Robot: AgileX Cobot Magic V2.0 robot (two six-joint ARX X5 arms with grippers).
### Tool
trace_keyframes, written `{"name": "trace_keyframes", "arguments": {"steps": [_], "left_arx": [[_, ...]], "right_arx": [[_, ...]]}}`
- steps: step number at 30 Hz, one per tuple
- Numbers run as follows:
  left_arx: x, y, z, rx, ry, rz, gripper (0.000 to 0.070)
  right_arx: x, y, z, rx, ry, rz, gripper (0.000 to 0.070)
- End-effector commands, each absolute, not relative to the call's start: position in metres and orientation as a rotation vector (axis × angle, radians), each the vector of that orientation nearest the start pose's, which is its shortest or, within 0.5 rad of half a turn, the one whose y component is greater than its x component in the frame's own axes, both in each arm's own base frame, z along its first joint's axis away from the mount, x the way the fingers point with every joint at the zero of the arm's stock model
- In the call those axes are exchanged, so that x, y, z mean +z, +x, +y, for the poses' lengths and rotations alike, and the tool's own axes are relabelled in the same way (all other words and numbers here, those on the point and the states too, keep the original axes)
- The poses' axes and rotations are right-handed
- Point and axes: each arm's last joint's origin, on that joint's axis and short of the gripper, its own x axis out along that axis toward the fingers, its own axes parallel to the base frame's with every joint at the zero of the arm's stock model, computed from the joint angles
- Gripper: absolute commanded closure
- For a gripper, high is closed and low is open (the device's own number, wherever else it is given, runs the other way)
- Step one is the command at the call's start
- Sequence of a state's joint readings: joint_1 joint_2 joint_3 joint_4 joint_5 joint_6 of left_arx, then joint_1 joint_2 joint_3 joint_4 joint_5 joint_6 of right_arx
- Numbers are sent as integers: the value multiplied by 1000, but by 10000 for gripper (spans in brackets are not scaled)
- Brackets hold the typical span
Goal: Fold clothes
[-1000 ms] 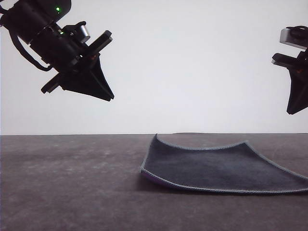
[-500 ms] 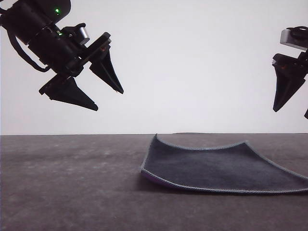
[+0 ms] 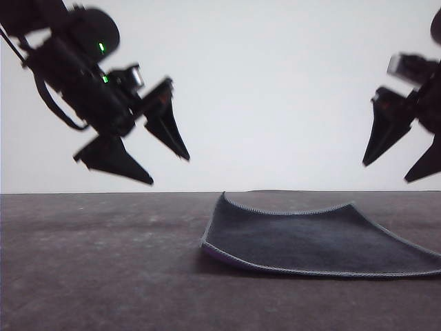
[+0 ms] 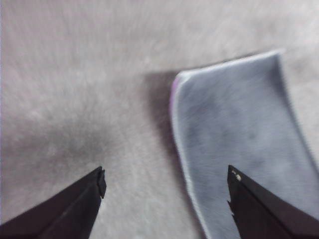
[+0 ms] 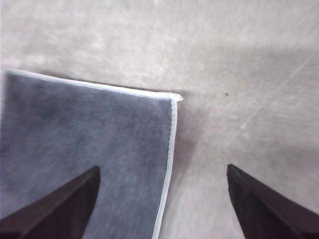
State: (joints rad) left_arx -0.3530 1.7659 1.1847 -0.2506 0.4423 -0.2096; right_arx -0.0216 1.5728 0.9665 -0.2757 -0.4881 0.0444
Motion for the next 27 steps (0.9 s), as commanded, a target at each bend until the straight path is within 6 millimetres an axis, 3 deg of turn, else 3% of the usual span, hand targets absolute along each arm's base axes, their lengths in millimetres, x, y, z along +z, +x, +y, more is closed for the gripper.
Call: {"name": "trace_keyframes", "arguments": {"steps": [1, 7, 14, 27], "left_arx": [[208, 356, -150, -686, -212, 913, 230], [193, 385, -173, -729, -214, 938, 230], [176, 414, -195, -738, -207, 985, 230], [171, 413, -215, -789, -195, 995, 230]], "right_arx": [[198, 326, 7, 445, 293, 860, 190], [171, 350, 7, 484, 331, 884, 190], [155, 375, 8, 514, 356, 911, 190], [147, 387, 14, 562, 395, 892, 221]]}}
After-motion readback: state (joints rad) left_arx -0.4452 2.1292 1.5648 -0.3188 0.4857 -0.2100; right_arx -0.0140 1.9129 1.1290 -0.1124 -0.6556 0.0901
